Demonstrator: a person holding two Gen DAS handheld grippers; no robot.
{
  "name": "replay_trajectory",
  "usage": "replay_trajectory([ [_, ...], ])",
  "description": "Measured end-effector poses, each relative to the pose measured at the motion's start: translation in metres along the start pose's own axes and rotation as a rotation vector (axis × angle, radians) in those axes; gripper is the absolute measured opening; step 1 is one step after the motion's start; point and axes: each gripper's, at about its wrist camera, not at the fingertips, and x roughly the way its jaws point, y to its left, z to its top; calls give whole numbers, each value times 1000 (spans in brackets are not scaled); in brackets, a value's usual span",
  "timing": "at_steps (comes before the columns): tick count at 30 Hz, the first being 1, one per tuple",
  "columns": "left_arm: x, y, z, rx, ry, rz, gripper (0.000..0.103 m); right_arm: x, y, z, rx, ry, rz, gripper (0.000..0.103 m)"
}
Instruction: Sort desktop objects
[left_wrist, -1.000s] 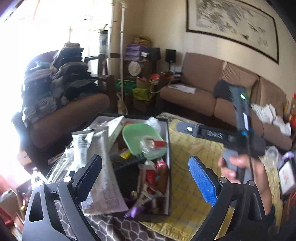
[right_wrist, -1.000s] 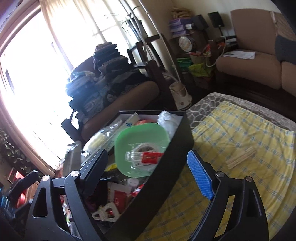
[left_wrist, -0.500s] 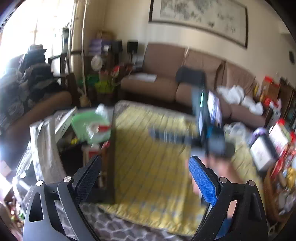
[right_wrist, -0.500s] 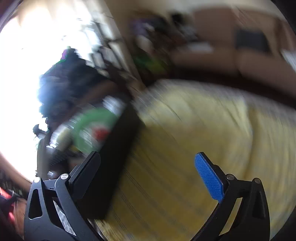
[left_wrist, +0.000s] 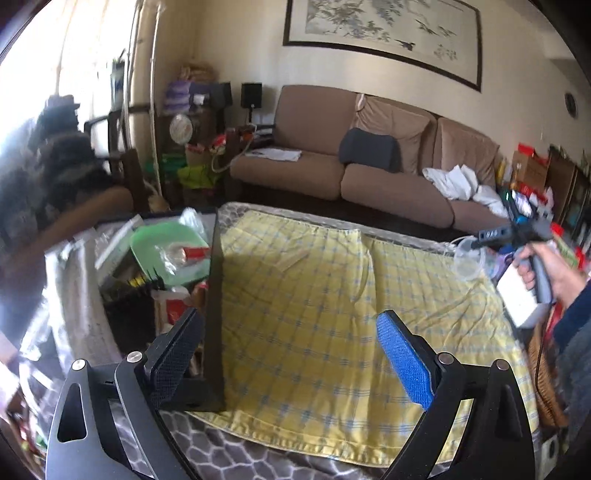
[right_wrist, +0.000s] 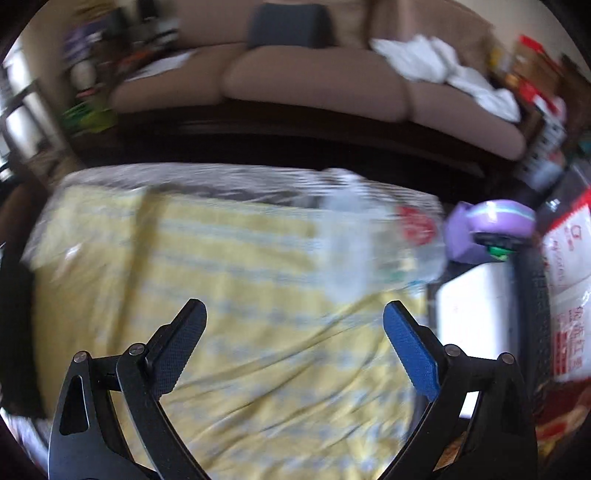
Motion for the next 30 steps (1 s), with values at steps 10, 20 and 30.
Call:
replay_trajectory([
  [10,25,15,-10,-29,70,51,97,70,-13,-26,33,-169,-101,14],
  [20,33,-4,-16,58,99,55,97,30,43,-109,89,-501,194,13],
  [30,59,-56,-16,120,140,-56,97,22,59,-151,147,-574,405,7],
])
